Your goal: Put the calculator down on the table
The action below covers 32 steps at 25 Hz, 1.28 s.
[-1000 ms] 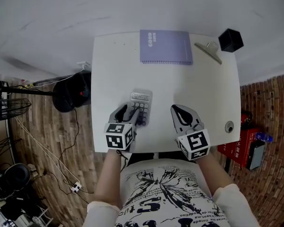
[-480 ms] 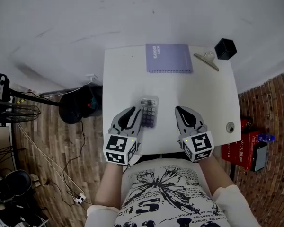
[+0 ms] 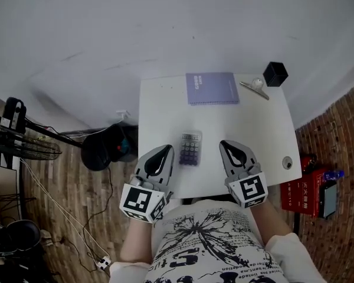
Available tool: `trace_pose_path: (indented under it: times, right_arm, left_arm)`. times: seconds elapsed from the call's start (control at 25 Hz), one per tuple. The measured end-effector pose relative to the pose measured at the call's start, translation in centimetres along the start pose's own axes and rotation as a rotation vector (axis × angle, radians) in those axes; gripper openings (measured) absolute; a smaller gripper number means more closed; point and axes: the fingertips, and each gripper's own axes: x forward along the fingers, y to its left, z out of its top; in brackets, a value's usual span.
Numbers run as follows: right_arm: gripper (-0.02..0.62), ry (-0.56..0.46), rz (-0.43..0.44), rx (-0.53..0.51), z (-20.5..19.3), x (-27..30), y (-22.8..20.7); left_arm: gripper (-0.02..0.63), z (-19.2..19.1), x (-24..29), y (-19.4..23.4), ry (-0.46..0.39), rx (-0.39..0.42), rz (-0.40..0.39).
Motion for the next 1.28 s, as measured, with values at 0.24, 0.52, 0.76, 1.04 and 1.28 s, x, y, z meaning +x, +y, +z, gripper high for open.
trace_pose_path:
  times: [0.24,0.52,0.76,1.04,1.28]
  right_arm:
    - [0.014,-0.053,-0.051,-0.015,1.7,-1.2,0.2]
    - [0.014,-0.045,-0.061,-0.021,1.5,-1.3,0.3]
    - [0.012,-0.038,-0.06,-0.014,1.5,-1.3,0.1]
    - [0.012,-0.033,-0.066,-0.009,0.8,-1.0,-0.3]
    - [0.013,-0.044,-0.061,-0.01,1.0,-0.5,-0.4]
  left_arm:
    - [0.014,0.9,-1.6,-0.9,-0.046,0.051,-0.024]
    - [0.014,0.9,-2.0,-0.7,-0.053,0.052,-0.026]
    - [0.014,1.0,-1.6,-0.2,-0.046,0.064,-0.006]
    - [0.014,0.7,-1.0,0.0,-0.035,0.059,-0.013]
    - [0.014,0.6,-0.7,0.3,-0.035,0.051,-0.012]
